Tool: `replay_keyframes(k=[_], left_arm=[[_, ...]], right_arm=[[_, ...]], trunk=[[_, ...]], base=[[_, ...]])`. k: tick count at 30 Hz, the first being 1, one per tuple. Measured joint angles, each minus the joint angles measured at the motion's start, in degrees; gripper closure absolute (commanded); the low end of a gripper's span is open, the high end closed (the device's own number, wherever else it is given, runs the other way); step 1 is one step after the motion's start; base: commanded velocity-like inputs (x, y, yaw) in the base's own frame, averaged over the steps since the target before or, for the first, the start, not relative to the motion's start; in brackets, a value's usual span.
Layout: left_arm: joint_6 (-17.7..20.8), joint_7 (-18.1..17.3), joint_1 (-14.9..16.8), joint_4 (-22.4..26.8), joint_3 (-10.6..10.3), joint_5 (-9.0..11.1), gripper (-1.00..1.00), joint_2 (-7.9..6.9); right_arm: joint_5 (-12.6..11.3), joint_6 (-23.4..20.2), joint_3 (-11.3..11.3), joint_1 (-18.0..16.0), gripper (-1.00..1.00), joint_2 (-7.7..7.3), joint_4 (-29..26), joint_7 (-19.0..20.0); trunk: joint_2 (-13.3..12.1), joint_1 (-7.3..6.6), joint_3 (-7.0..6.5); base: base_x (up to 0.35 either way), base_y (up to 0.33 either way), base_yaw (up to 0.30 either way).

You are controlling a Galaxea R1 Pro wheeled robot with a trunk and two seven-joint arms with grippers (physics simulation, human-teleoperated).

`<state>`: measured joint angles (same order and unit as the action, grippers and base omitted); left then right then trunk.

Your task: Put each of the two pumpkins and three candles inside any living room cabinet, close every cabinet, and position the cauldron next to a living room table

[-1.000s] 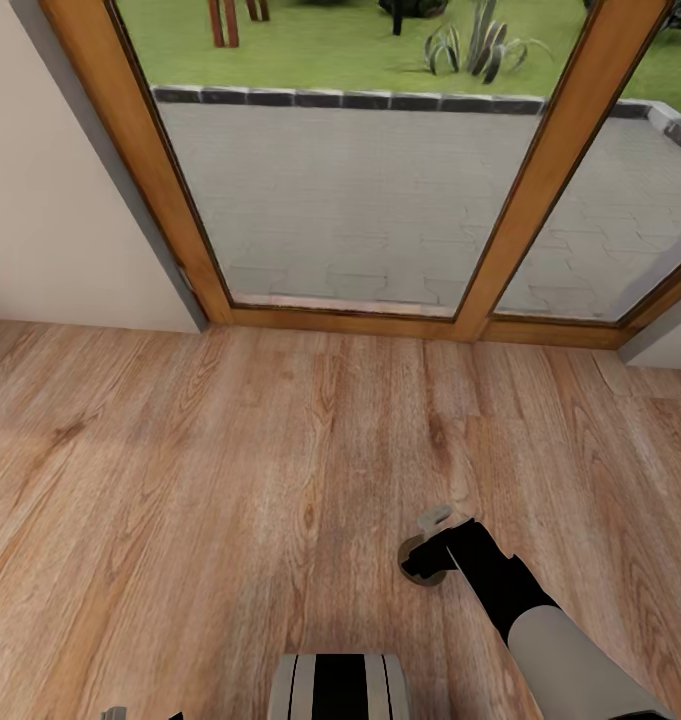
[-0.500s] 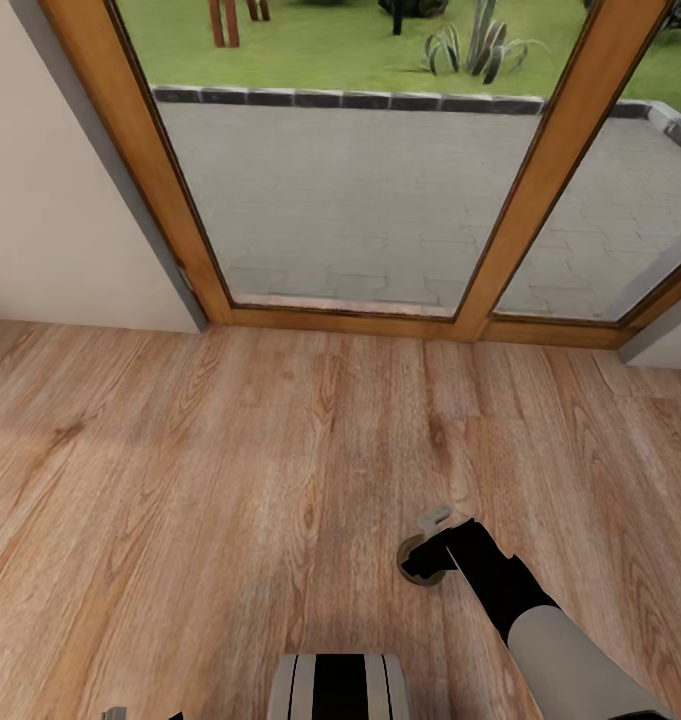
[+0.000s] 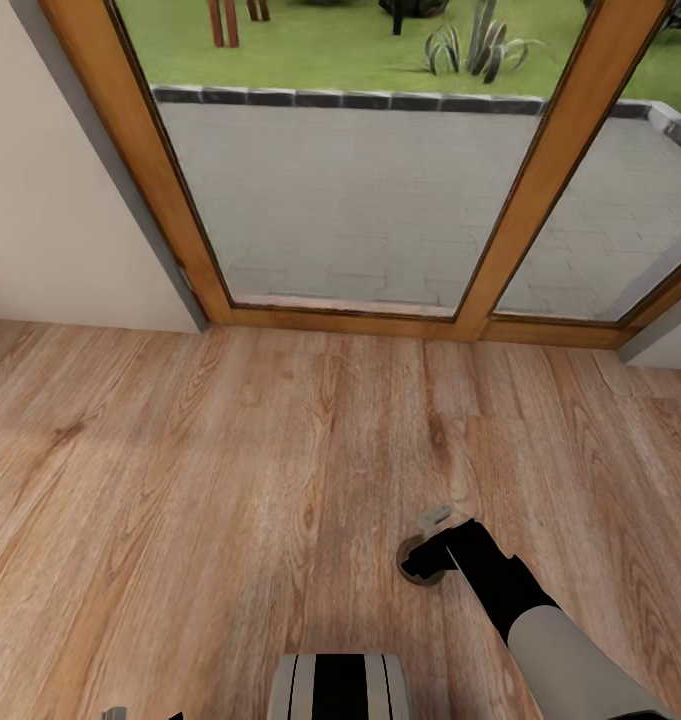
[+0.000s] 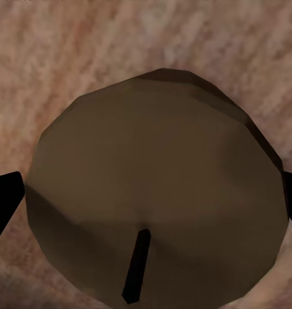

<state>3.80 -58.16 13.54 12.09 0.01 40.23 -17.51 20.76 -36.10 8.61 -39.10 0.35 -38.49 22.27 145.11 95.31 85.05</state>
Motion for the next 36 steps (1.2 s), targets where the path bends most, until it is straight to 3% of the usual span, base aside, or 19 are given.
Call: replay_keyframes(k=[13,20,28,30,31,34,36], left_arm=[[0.0,0.0,0.0,0.0,0.0,0.0,-1.00,0.00],[0.0,0.0,-0.1,-0.1,-1.4,-0.6,-1.00,0.04],[0.1,-0.3,-0.1,-0.1,-1.4,-0.6,-1.00,-0.10],[0.1,-0.5,-0.1,-0.1,-1.4,-0.6,-1.00,-0.23],[0.1,-0.6,-0.1,-0.1,-1.4,-0.6,-1.00,-0.28],[0.1,-0.8,-0.1,-0.1,-1.4,-0.6,-1.00,-0.40],[0.1,-0.9,-0.1,-0.1,-1.4,-0.5,-1.00,-0.45]], right_arm=[[0.0,0.0,0.0,0.0,1.00,0.00,0.0,0.0],[0.0,0.0,0.0,0.0,1.00,0.00,0.0,0.0],[-0.2,0.0,0.0,0.0,1.00,0.00,0.0,0.5],[-0.5,-0.7,0.0,0.0,1.00,-0.11,0.0,4.4],[-0.5,-1.2,0.1,0.0,1.00,-0.32,0.0,9.8],[-0.3,-2.5,0.1,0.0,1.00,-0.60,-0.1,19.4],[-0.1,-3.7,0.1,0.0,1.00,-0.94,-0.2,28.1]], trunk=[[0.0,0.00,0.00],[-0.1,-0.18,-1.54],[-0.2,-0.38,-3.31],[-0.2,-0.43,-3.75],[-0.2,-0.46,-3.97],[-0.3,-0.54,-4.64],[-0.3,-0.59,-5.08]], base=[[0.000,0.000,0.000],[0.000,0.000,0.000],[0.000,0.000,0.000],[0.000,0.000,0.000],[0.000,0.000,0.000],[0.000,0.000,0.000],[0.000,0.000,0.000]])
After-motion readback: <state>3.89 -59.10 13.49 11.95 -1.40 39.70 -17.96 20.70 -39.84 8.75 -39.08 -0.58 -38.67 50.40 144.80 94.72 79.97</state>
